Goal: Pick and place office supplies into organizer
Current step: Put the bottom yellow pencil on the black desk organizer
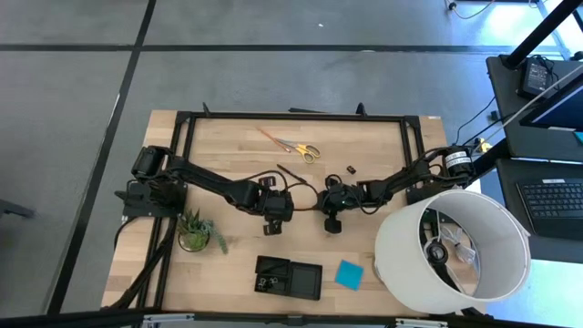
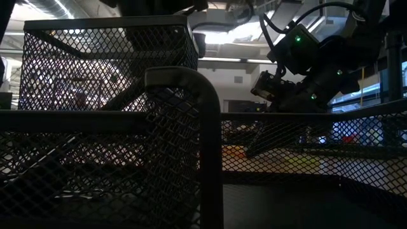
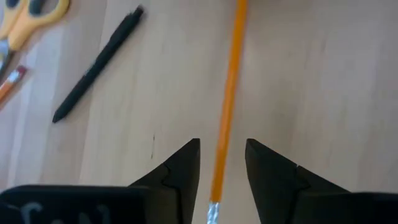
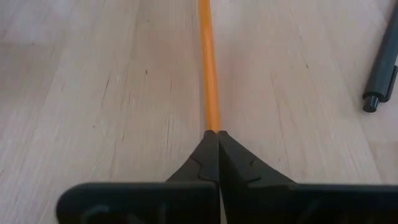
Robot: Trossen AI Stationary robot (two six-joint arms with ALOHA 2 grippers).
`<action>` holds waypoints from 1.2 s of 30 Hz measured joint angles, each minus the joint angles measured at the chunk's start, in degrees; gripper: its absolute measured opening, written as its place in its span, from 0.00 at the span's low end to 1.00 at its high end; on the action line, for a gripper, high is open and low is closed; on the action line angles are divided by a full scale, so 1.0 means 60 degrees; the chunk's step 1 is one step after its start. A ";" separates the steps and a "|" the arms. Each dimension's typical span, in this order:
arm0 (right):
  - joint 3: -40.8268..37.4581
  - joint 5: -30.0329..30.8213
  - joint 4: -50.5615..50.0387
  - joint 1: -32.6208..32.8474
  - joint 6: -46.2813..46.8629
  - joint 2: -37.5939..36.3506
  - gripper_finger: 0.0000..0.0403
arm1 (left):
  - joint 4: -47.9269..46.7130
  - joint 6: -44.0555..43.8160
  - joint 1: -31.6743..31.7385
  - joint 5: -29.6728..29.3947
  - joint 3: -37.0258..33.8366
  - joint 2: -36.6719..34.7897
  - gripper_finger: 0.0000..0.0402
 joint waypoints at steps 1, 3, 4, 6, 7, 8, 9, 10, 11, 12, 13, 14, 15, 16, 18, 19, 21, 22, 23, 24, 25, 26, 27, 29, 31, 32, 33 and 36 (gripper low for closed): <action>0.0000 0.0000 0.0000 0.0000 -0.0001 0.0000 0.00 | -0.0022 -0.0021 0.0003 0.0011 0.0000 0.0014 0.31; 0.0000 0.0000 0.0000 0.0000 -0.0001 0.0000 0.00 | 0.0006 -0.0019 0.0002 0.0125 0.0000 0.0032 0.31; 0.0000 -0.0002 0.0004 0.0000 0.0001 0.0000 0.00 | 0.0003 -0.0017 0.0000 0.0167 0.0000 0.0033 0.31; -0.0004 -0.0004 0.0029 0.0000 -0.0001 0.0000 0.00 | -0.0008 -0.0022 -0.0004 0.0177 0.0000 0.0067 0.31; -0.0011 -0.0007 0.0042 0.0000 -0.0003 0.0000 0.00 | -0.0004 -0.0017 0.0008 0.0180 0.0004 0.0128 0.31; -0.0011 -0.0007 0.0044 0.0000 -0.0005 0.0000 0.00 | -0.0053 0.0005 0.0037 0.0192 -0.0003 0.0172 0.31; -0.0011 -0.0007 0.0044 0.0000 -0.0002 0.0000 0.00 | -0.0141 0.0020 0.0067 0.0212 -0.0018 0.0208 0.31; -0.0011 -0.0011 0.0041 0.0000 0.0000 0.0000 0.00 | -0.0114 0.0022 0.0098 0.0240 -0.0013 0.0268 0.31; -0.0011 -0.0010 0.0040 0.0000 -0.0001 0.0000 0.00 | -0.0078 0.0041 0.0132 0.0272 0.0000 0.0322 0.31; -0.0011 -0.0006 0.0048 0.0000 -0.0001 0.0000 0.00 | -0.0189 0.0069 0.0160 0.0284 0.0000 0.0386 0.31; -0.0011 -0.0017 0.0051 0.0000 -0.0001 0.0000 0.00 | -0.0283 0.0087 0.0188 0.0267 -0.0004 0.0464 0.31; -0.0011 -0.0013 0.0051 0.0000 0.0000 0.0000 0.00 | -0.0294 0.0087 0.0213 0.0226 -0.0010 0.0529 0.31; -0.0013 -0.0009 0.0057 0.0001 -0.0001 0.0000 0.00 | -0.0358 0.0087 0.0245 0.0210 -0.0011 0.0591 0.31; -0.0015 -0.0016 0.0060 0.0000 -0.0001 0.0001 0.00 | -0.0425 0.0087 0.0268 0.0204 -0.0011 0.0637 0.31; -0.0015 -0.0011 0.0062 0.0000 -0.0001 0.0004 0.00 | -0.0530 0.0087 0.0288 0.0197 -0.0011 0.0730 0.31; -0.0015 -0.0012 0.0062 0.0000 -0.0001 0.0004 0.00 | -0.0541 0.0087 0.0309 0.0197 -0.0011 0.0766 0.31; -0.0015 -0.0011 0.0062 0.0000 -0.0001 0.0004 0.00 | -0.0529 0.0087 0.0324 0.0211 -0.0007 0.0845 0.31; -0.0015 -0.0011 0.0062 0.0000 -0.0001 0.0004 0.00 | -0.0547 0.0095 0.0324 0.0215 -0.0011 0.0881 0.31; -0.0015 -0.0011 0.0062 0.0000 -0.0005 0.0004 0.00 | -0.0569 0.0158 0.0321 0.0212 -0.0011 0.0910 0.31; -0.0015 -0.0014 0.0062 0.0000 -0.0005 0.0004 0.00 | -0.0542 0.0242 0.0321 0.0215 -0.0011 0.0924 0.31; -0.0015 -0.0011 0.0062 0.0000 -0.0005 0.0004 0.00 | -0.0532 0.0311 0.0321 0.0205 -0.0011 0.0925 0.30; -0.0015 -0.0011 0.0066 0.0000 -0.0004 0.0004 0.00 | -0.0536 0.0338 0.0321 0.0183 -0.0011 0.0925 0.29; -0.0015 -0.0011 0.0066 0.0000 -0.0005 0.0004 0.00 | -0.0530 0.0339 0.0321 0.0165 -0.0011 0.0925 0.28; -0.0015 -0.0011 0.0066 0.0000 -0.0008 0.0004 0.00 | -0.0529 0.0342 0.0321 0.0146 -0.0011 0.0925 0.24; -0.0015 -0.0011 0.0066 0.0000 -0.0008 0.0004 0.00 | -0.0529 0.0342 0.0321 0.0148 -0.0011 0.0925 0.19; -0.0015 -0.0011 0.0066 0.0000 -0.0008 0.0004 0.00 | -0.0529 0.0342 0.0321 0.0149 -0.0011 0.0925 0.16; -0.0015 -0.0011 0.0066 0.0000 -0.0007 0.0004 0.00 | -0.0529 0.0343 0.0321 0.0149 -0.0011 0.0925 0.13; -0.0015 -0.0011 0.0073 0.0000 -0.0005 0.0004 0.00 | -0.0529 0.0642 0.0306 0.0284 -0.0011 0.0925 0.05</action>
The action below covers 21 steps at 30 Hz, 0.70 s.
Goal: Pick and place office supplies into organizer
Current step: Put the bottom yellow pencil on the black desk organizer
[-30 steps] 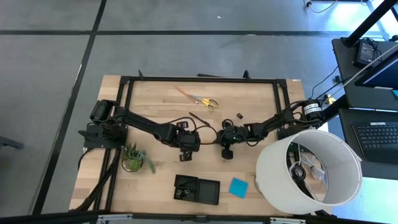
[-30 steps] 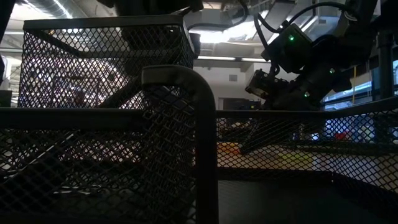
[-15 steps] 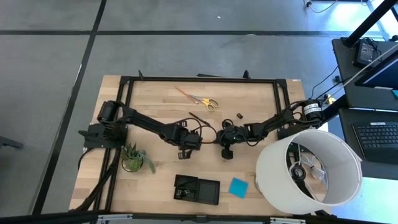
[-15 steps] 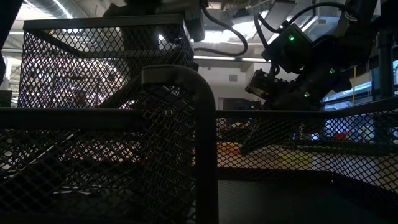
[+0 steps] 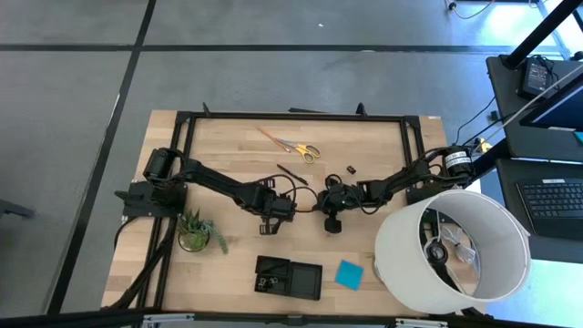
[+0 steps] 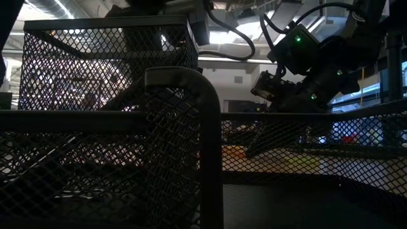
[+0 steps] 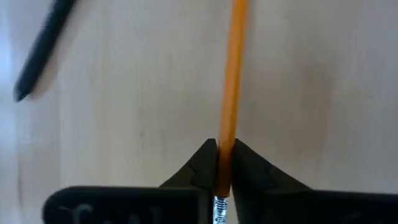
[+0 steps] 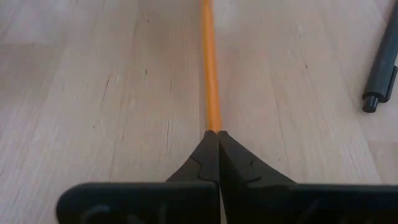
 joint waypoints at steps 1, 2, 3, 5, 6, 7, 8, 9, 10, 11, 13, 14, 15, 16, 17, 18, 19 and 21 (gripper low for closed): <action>0.0000 0.0000 0.0003 0.0000 0.0000 0.0000 0.00 | 0.0000 0.0115 -0.0015 -0.0004 0.0000 0.0000 0.04; -0.0001 0.0004 0.0011 0.0003 0.0000 0.0000 0.01 | -0.0003 0.0239 -0.0021 -0.0009 0.0000 0.0000 0.04; -0.0006 0.0004 0.0045 0.0004 -0.0002 0.0006 0.01 | -0.0007 0.0311 -0.0034 -0.0017 0.0000 0.0000 0.04; -0.0016 0.0001 0.0122 0.0005 -0.0005 0.0015 0.04 | -0.0006 0.0348 -0.0060 -0.0078 0.0000 0.0000 0.05; -0.0018 0.0001 0.0149 0.0007 -0.0017 0.0020 0.05 | -0.0004 0.0339 -0.0069 -0.0113 0.0000 0.0000 0.05; -0.0019 0.0001 0.0178 0.0007 -0.0022 0.0025 0.07 | -0.0006 0.0337 -0.0069 -0.0124 0.0000 0.0000 0.05; -0.0022 0.0002 0.0189 0.0007 -0.0020 0.0027 0.09 | -0.0010 0.0328 -0.0064 -0.0122 0.0000 0.0000 0.05; -0.0022 0.0004 0.0198 0.0007 -0.0007 0.0033 0.11 | -0.0011 0.0311 -0.0058 -0.0120 0.0000 0.0000 0.05; -0.0022 0.0003 0.0209 0.0007 -0.0004 0.0033 0.13 | -0.0011 0.0300 -0.0062 -0.0124 0.0000 0.0000 0.04; -0.0022 0.0000 0.0223 0.0007 -0.0004 0.0033 0.15 | -0.0011 0.0293 -0.0066 -0.0128 0.0000 0.0000 0.04; -0.0022 -0.0014 0.0233 0.0011 0.0000 0.0033 0.20 | -0.0014 0.0290 -0.0062 -0.0131 0.0000 0.0000 0.04; -0.0022 -0.0024 0.0233 0.0011 0.0000 0.0033 0.22 | -0.0017 0.0287 -0.0062 -0.0134 0.0000 0.0000 0.04; -0.0019 -0.0032 0.0230 0.0011 -0.0012 0.0033 0.24 | -0.0018 0.0274 -0.0062 -0.0142 0.0000 0.0000 0.04; -0.0016 -0.0036 0.0211 0.0011 -0.0027 0.0033 0.26 | -0.0024 0.0269 -0.0066 -0.0142 0.0000 0.0000 0.04; -0.0011 -0.0036 0.0185 0.0011 -0.0033 0.0003 0.28 | -0.0039 0.0268 -0.0066 -0.0144 0.0000 0.0000 0.04; -0.0009 -0.0036 0.0132 0.0011 -0.0033 -0.0061 0.30 | -0.0082 0.0266 -0.0069 -0.0147 0.0000 0.0000 0.04; -0.0004 -0.0036 0.0029 0.0011 -0.0036 -0.0135 0.32 | -0.0157 0.0254 -0.0084 -0.0160 0.0000 -0.0004 0.04; -0.0010 -0.0036 -0.0362 0.0011 -0.0036 -0.0371 0.35 | -0.0330 0.0182 -0.0125 -0.0210 0.0002 -0.0004 0.04</action>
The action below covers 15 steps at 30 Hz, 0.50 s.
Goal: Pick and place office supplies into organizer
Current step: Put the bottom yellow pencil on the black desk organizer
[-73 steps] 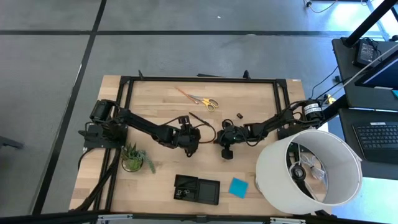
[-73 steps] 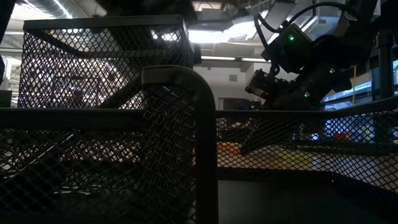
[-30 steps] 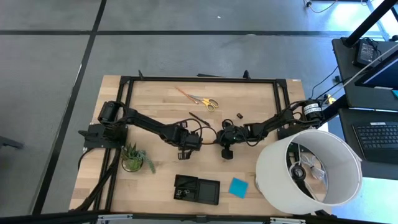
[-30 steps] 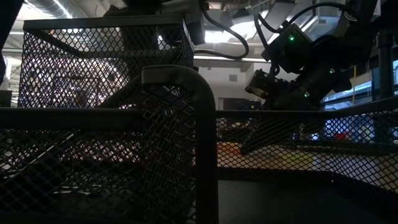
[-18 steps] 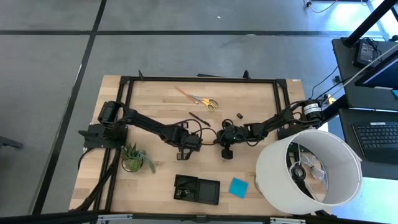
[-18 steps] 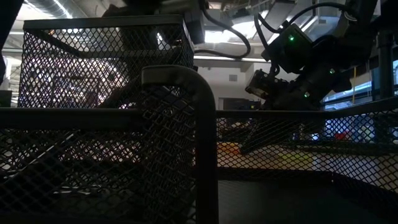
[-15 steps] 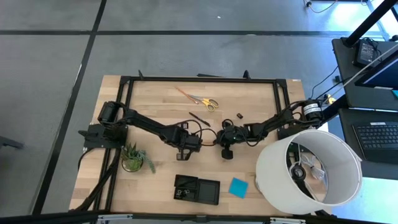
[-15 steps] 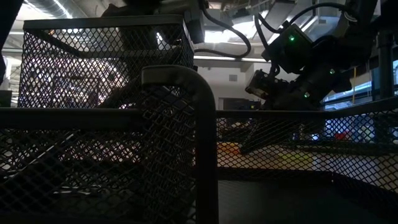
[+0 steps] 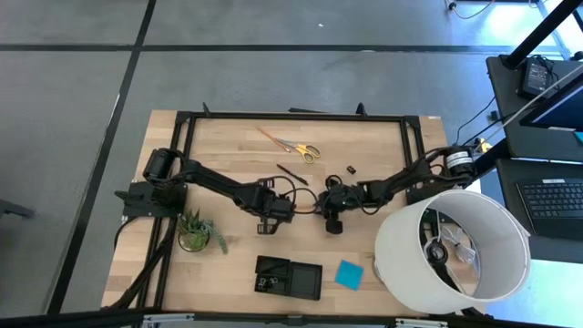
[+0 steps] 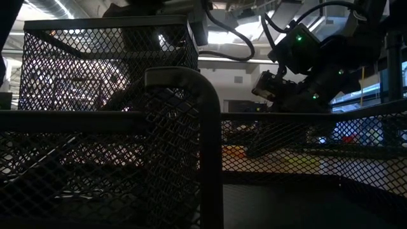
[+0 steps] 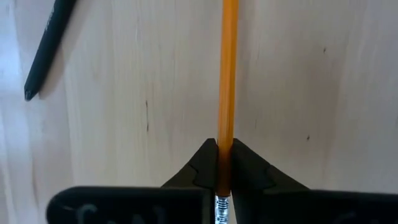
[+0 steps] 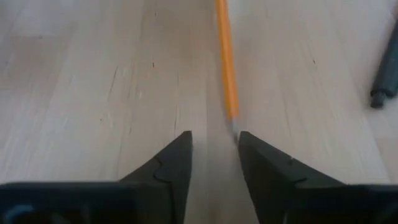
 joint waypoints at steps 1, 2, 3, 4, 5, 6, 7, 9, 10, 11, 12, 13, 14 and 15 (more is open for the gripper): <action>-0.0004 0.0000 -0.0206 -0.0001 0.0000 -0.0151 0.37 | -0.0101 -0.0020 -0.0015 -0.0012 0.0002 -0.0004 0.04; -0.0015 0.0005 -0.0465 -0.0004 0.0001 -0.0318 0.38 | -0.0205 -0.0023 -0.0038 -0.0013 0.0001 -0.0007 0.04; -0.0016 0.0023 -0.0772 -0.0004 0.0014 -0.0497 0.39 | -0.0288 -0.0038 -0.0062 -0.0034 0.0002 -0.0007 0.04; -0.0028 0.0056 -0.1045 -0.0004 0.0065 -0.0660 0.41 | -0.0329 -0.0069 -0.0078 -0.0058 0.0002 -0.0007 0.04; -0.0023 0.0084 -0.1340 -0.0004 0.0208 -0.0818 0.42 | -0.0349 -0.0088 -0.0099 -0.0081 0.0002 -0.0007 0.04; -0.0026 0.0084 -0.1646 -0.0023 0.0263 -0.0966 0.42 | -0.0358 -0.0086 -0.0117 -0.0092 0.0002 -0.0007 0.04; -0.0022 0.0080 -0.1931 -0.0040 0.0285 -0.1092 0.43 | -0.0358 -0.0054 -0.0130 -0.0124 0.0002 -0.0007 0.04; -0.0019 0.0094 -0.2471 -0.0062 0.0404 -0.1280 0.43 | -0.0363 0.0114 -0.0176 -0.0206 0.0002 -0.0025 0.04; -0.0009 0.0115 -0.2673 -0.0062 0.0480 -0.1333 0.43 | -0.0385 0.0193 -0.0199 -0.0253 0.0000 -0.0061 0.04; -0.0005 0.0123 -0.2784 -0.0062 0.0516 -0.1352 0.43 | -0.0417 0.0276 -0.0224 -0.0315 0.0017 -0.0091 0.04; 0.0006 0.0127 -0.2819 -0.0062 0.0520 -0.1353 0.43 | -0.0478 0.0362 -0.0264 -0.0382 0.0070 -0.0115 0.04; 0.0007 0.0127 -0.2814 -0.0062 0.0522 -0.1352 0.43 | -0.0637 0.0414 -0.0316 -0.0489 0.0135 -0.0168 0.04; 0.0007 0.0135 -0.2805 -0.0062 0.0523 -0.1352 0.43 | -0.0935 0.0426 -0.0373 -0.0646 0.0236 -0.0233 0.04; 0.0007 0.0131 -0.2798 -0.0062 0.0519 -0.1352 0.43 | -0.1206 0.0428 -0.0429 -0.0818 0.0405 -0.0276 0.04</action>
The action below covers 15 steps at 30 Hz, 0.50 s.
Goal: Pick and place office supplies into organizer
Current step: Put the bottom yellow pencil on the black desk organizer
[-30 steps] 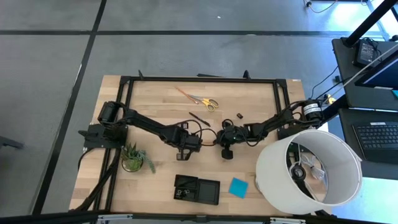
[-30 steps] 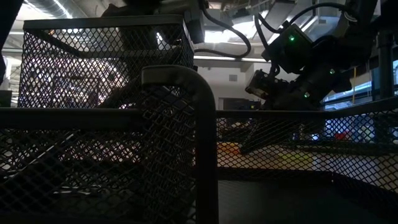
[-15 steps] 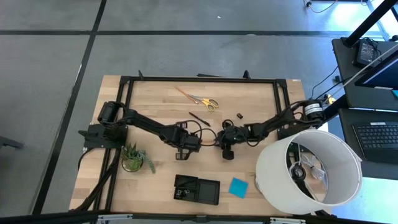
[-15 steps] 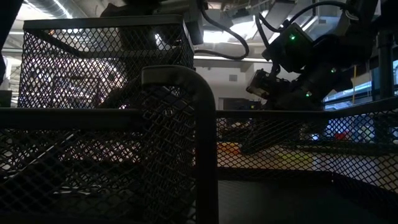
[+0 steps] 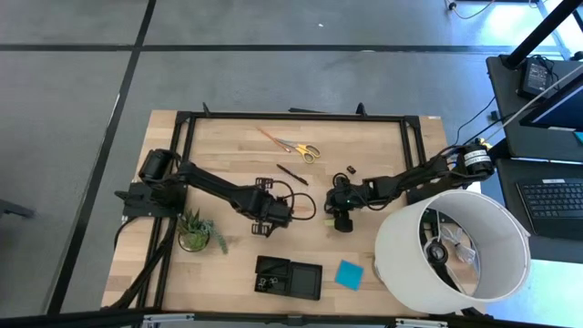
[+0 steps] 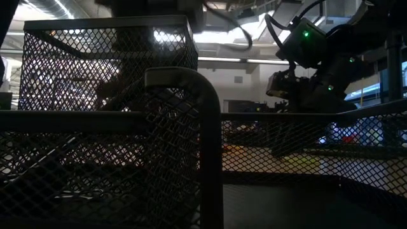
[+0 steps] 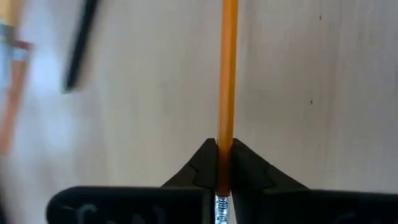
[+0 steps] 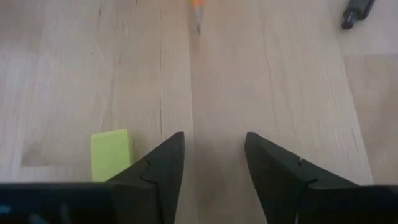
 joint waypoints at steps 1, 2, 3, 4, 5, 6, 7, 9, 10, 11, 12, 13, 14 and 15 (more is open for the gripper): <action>-0.0002 0.0006 0.0019 0.0000 -0.0004 0.0000 0.43 | -0.0274 -0.0005 -0.0083 -0.0228 0.0190 -0.0036 0.04; -0.0009 0.0007 0.0064 0.0000 -0.0007 0.0000 0.43 | -0.0660 -0.0003 -0.0166 -0.0478 0.0372 -0.0069 0.04; -0.0011 0.0002 0.0081 0.0000 -0.0010 0.0001 0.43 | -0.1060 0.0012 -0.0274 -0.0753 0.0566 -0.0099 0.04; -0.0011 0.0006 0.0085 0.0000 -0.0014 0.0004 0.43 | -0.1457 0.0070 -0.0384 -0.1048 0.0754 -0.0122 0.04; -0.0011 0.0014 0.0090 0.0000 -0.0016 0.0004 0.43 | -0.1743 0.0219 -0.0509 -0.1329 0.0960 -0.0128 0.04; -0.0011 0.0007 0.0097 0.0000 -0.0016 0.0004 0.43 | -0.2023 0.0449 -0.0659 -0.1591 0.1160 -0.0128 0.04; -0.0011 0.0006 0.0102 0.0000 -0.0014 0.0004 0.43 | -0.2353 0.0756 -0.0828 -0.1860 0.1356 -0.0128 0.04; -0.0011 0.0011 0.0124 0.0000 -0.0016 0.0004 0.43 | -0.2863 0.1456 -0.1202 -0.2342 0.1658 -0.0132 0.04; -0.0011 0.0007 0.0129 0.0000 -0.0016 0.0004 0.43 | -0.2933 0.1818 -0.1395 -0.2567 0.1781 -0.0132 0.04; -0.0011 0.0010 0.0133 0.0000 -0.0016 0.0004 0.43 | -0.2930 0.2135 -0.1592 -0.2794 0.1867 -0.0132 0.04; -0.0011 0.0011 0.0138 0.0000 -0.0012 0.0004 0.43 | -0.2942 0.2426 -0.1796 -0.3006 0.1946 -0.0132 0.04; -0.0011 0.0009 0.0141 0.0000 -0.0014 0.0004 0.43 | -0.2959 0.2699 -0.2010 -0.3221 0.2021 -0.0132 0.04; -0.0011 0.0011 0.0152 0.0000 -0.0020 0.0004 0.43 | -0.2959 0.2927 -0.2241 -0.3403 0.2101 -0.0132 0.04; -0.0011 0.0011 0.0155 0.0000 -0.0023 0.0004 0.43 | -0.2929 0.3133 -0.2484 -0.3573 0.2183 -0.0132 0.04</action>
